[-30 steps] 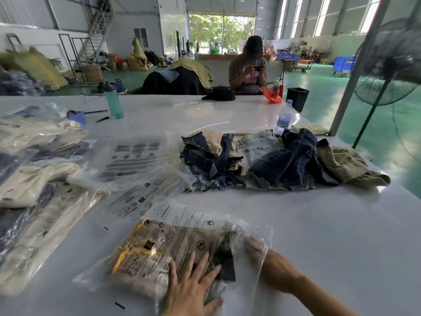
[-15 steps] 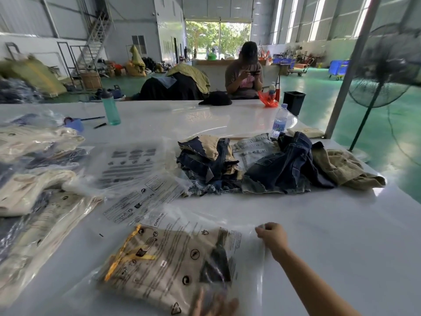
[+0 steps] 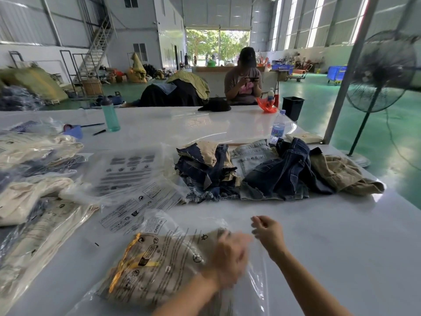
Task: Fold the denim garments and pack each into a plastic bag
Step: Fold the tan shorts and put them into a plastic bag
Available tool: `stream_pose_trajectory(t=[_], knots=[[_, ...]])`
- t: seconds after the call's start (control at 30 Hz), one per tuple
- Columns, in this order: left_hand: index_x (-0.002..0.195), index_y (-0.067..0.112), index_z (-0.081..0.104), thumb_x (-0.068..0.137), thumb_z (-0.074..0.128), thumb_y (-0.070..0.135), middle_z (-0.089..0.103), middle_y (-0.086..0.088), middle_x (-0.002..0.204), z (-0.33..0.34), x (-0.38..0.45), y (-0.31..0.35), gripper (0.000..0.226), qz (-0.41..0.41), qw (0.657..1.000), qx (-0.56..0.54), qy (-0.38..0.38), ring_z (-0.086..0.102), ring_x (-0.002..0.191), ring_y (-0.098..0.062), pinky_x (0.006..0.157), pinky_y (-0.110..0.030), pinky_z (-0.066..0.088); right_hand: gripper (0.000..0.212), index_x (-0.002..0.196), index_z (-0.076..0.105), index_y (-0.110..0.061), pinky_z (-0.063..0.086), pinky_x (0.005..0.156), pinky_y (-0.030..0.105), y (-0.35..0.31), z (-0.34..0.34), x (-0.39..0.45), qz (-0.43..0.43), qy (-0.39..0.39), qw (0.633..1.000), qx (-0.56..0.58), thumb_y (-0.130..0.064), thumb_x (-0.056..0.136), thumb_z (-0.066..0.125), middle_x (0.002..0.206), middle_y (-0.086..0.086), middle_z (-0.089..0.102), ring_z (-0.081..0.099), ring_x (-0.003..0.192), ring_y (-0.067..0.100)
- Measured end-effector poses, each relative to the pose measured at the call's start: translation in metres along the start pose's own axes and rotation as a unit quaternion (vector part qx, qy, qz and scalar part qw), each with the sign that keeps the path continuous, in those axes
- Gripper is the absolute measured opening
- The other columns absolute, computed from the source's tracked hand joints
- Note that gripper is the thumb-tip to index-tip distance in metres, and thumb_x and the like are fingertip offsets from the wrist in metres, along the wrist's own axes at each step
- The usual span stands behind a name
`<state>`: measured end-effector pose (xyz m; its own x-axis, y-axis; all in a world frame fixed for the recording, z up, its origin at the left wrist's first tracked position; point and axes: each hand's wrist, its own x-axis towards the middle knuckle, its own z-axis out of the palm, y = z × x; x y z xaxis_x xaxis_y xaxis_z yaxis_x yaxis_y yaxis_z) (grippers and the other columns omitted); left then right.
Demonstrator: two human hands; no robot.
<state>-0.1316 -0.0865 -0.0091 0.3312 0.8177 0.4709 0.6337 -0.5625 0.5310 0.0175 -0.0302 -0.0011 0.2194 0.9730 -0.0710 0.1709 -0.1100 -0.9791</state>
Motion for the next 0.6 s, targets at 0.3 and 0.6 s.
stream_pose_trajectory(t=[0.3,0.6], knots=[[0.1,0.022,0.069,0.089,0.062,0.033,0.07,0.006,0.1,-0.016,0.084,-0.001,0.017,-0.176,0.98,0.041,-0.087,0.061,0.092,-0.012,0.089,-0.03,0.042,0.011,0.086,0.069,-0.013,0.055,0.063,0.023,-0.006,-0.006,-0.027,-0.123,-0.01,0.989,-0.08,-0.004,0.088,0.064,0.071,0.0,0.068,0.065,0.062,0.01],[0.084,0.027,0.063,0.09,0.061,0.031,0.067,0.012,0.086,-0.033,0.086,0.001,0.007,-0.172,0.983,0.058,-0.014,0.054,0.076,-0.007,0.072,-0.026,0.029,0.009,0.082,0.066,-0.009,0.052,0.059,0.018,-0.015,0.0,-0.026,-0.138,-0.014,0.978,-0.156,-0.014,0.09,0.064,0.067,-0.004,0.066,0.063,0.058,0.005]])
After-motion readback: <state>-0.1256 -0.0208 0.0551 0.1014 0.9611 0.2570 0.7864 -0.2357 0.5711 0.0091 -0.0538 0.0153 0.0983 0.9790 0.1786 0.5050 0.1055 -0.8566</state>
